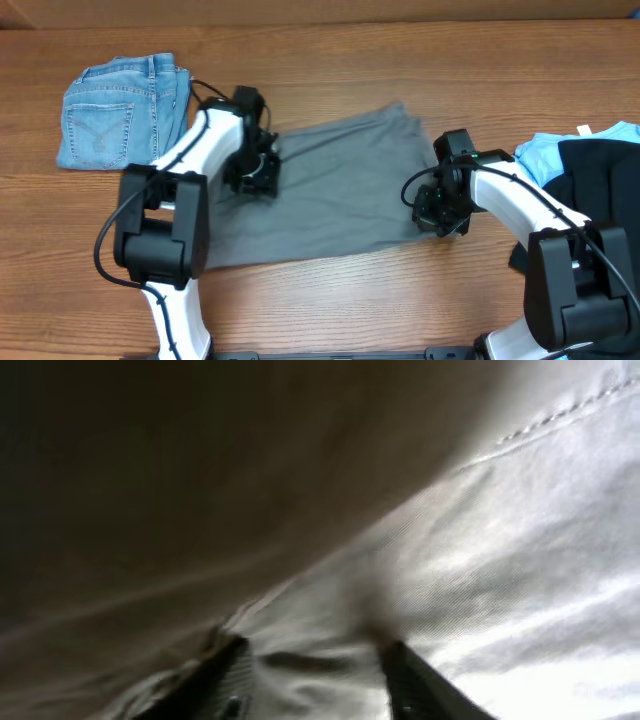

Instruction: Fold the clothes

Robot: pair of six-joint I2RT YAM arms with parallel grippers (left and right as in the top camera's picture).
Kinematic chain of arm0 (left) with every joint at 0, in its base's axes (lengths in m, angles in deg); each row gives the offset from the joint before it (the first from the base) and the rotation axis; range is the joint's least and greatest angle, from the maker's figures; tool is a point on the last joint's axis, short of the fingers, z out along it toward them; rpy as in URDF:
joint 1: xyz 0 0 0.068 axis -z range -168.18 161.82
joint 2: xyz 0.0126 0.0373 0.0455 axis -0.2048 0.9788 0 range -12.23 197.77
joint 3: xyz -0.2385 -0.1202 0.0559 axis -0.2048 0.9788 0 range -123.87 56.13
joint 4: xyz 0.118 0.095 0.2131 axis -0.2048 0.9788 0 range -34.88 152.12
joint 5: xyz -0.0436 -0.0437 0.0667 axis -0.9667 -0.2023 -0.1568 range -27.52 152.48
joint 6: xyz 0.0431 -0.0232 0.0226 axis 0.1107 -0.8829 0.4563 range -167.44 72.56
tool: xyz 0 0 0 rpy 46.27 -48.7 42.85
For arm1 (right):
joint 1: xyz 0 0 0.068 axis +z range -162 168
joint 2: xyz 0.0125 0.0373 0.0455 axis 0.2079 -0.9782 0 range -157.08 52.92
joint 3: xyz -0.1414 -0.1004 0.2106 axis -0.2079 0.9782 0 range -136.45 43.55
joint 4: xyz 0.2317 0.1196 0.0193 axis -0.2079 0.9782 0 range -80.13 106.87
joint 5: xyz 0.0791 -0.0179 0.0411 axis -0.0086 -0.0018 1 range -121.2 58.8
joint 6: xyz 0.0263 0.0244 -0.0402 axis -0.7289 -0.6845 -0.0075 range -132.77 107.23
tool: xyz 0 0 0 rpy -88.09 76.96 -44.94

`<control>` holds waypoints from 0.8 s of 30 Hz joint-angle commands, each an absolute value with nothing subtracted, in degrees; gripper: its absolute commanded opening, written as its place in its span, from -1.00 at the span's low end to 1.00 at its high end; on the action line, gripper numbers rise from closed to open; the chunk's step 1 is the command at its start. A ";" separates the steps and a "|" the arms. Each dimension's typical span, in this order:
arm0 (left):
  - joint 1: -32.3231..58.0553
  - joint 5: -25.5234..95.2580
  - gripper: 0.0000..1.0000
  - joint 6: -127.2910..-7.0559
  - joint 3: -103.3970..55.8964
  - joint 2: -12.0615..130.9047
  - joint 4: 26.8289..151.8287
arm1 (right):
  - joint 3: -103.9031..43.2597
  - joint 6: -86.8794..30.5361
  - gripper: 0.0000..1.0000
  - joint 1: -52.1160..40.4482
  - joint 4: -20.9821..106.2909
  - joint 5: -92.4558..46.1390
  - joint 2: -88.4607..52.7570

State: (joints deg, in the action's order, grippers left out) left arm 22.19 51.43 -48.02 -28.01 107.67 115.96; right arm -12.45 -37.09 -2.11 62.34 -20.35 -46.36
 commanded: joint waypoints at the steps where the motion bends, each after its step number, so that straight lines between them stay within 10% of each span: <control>1: 19.98 54.84 0.11 -48.74 -30.24 105.88 117.12 | -11.84 -38.36 -0.92 -2.04 62.82 -21.95 -46.45; 11: 15.78 50.30 0.23 -47.69 -38.66 96.28 125.32 | -12.08 -41.29 -0.92 -3.29 64.63 -21.16 -46.41; 17: 13.55 52.77 0.73 -47.67 -40.27 90.75 131.46 | -15.58 -40.52 -0.92 -5.34 68.00 -21.27 -44.53; 24: 8.86 49.58 0.79 -47.62 -40.27 89.16 136.29 | -23.73 -24.48 -0.75 -4.62 67.71 -13.31 -36.00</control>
